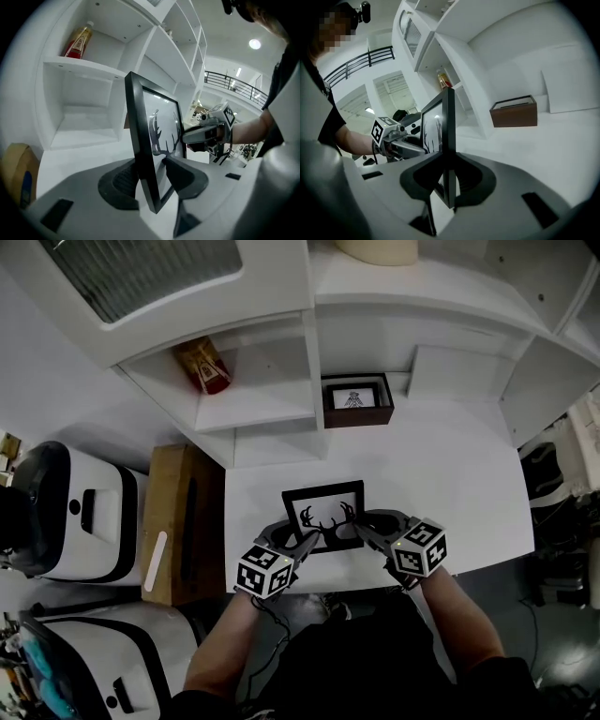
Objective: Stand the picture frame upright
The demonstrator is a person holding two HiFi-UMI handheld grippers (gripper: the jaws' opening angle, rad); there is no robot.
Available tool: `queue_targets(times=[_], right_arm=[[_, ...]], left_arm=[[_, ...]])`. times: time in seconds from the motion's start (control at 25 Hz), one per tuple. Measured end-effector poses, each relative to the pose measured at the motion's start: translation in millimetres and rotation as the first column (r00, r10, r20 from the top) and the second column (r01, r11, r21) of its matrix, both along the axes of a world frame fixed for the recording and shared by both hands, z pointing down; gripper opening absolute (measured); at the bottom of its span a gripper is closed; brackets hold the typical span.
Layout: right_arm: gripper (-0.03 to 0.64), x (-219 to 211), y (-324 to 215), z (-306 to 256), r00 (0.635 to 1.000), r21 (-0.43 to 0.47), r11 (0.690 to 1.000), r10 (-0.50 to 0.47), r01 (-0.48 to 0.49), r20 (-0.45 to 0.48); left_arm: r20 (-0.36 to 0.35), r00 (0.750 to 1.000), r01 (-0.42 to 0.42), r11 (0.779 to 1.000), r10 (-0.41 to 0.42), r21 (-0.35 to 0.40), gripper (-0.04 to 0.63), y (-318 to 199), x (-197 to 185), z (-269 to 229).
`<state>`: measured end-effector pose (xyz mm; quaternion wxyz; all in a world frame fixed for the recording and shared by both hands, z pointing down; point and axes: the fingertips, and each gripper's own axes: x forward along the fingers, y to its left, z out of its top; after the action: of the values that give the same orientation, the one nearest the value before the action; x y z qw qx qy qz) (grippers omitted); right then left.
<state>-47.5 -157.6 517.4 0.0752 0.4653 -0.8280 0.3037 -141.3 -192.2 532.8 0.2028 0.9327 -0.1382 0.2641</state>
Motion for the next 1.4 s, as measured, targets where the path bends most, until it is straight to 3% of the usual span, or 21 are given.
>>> queue_targets(times=[0.36,0.52,0.76,1.4], right_arm=[[0.067,1,-26,0,0.991,0.035,0.999,0.014,-0.009,-0.134],[0.069,2,-39,9,0.983,0.028,0.999,0.023,-0.018,-0.180],[0.071,3,-53,20,0.971,0.023,0.999,0.040,-0.035,-0.237],[0.074,18,-103,38,0.934,0.031,0.998,0.065,-0.058,-0.351]], left_arm=[[0.092,0.996,-0.012,0.992,0.000,0.123,0.193,-34,4,3],[0.153,0.988,-0.066,0.969,0.030,0.238,0.202,-49,6,6],[0.225,0.971,-0.150,0.936,0.079,0.319,0.201,-69,8,11],[0.262,0.965,-0.124,0.880,0.000,0.458,0.202,-117,22,25]])
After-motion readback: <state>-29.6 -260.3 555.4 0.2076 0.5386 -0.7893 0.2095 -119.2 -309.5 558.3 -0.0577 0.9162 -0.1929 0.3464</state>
